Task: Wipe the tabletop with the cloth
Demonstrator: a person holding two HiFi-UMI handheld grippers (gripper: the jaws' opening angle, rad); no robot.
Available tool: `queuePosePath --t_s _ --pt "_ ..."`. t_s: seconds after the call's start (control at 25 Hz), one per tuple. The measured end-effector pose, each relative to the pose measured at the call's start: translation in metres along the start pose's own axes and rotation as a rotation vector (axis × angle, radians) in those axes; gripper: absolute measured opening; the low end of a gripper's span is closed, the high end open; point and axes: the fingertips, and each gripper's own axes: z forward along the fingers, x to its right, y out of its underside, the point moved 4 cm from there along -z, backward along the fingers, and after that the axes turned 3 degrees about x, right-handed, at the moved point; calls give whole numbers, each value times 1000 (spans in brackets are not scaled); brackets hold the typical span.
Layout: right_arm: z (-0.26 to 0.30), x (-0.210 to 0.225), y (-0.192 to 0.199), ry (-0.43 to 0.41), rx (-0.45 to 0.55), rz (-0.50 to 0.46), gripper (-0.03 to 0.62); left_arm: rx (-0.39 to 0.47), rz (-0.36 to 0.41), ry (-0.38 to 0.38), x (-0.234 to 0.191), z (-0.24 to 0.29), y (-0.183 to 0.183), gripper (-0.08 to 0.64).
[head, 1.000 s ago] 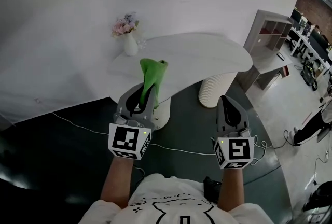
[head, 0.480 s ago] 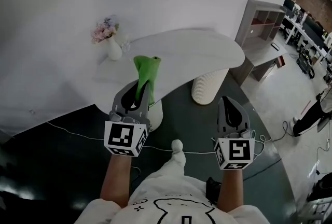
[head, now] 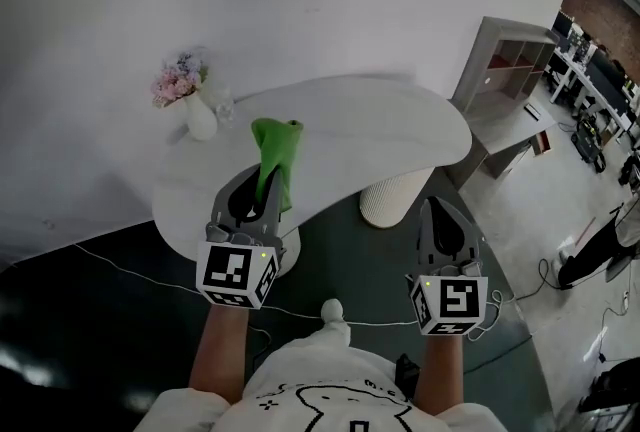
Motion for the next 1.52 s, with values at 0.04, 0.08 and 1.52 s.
queuePosePath --t_s 0.04,0.08,1.52 --pt "11 5 3 -1 0 0 -6 -4 -2 -5 -3 10 4 55" --pt "22 10 5 -5 0 -2 -6 -7 -4 -12 -6 21 8 55" --pt "324 42 79 -336 -89 43 -6 -177 -21 -394 -138 186 106 55"
